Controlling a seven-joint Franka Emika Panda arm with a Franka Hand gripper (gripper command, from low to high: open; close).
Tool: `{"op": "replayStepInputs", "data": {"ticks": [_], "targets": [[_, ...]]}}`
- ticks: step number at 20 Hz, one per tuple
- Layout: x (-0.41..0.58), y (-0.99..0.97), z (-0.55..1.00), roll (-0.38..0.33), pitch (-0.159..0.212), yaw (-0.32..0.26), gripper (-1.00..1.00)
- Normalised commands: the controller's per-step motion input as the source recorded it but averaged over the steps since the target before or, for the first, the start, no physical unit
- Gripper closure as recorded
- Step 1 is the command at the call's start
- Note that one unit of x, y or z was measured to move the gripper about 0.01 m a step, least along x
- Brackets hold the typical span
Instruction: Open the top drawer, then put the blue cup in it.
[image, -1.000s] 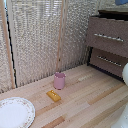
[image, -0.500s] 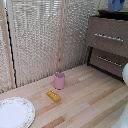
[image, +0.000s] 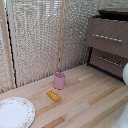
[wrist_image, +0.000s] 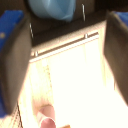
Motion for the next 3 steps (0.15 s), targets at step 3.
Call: {"op": "replayStepInputs", "data": {"ticks": [3], "targets": [[0.245,0.38,0.43,0.056,0.01,-0.053,-1.0]]}}
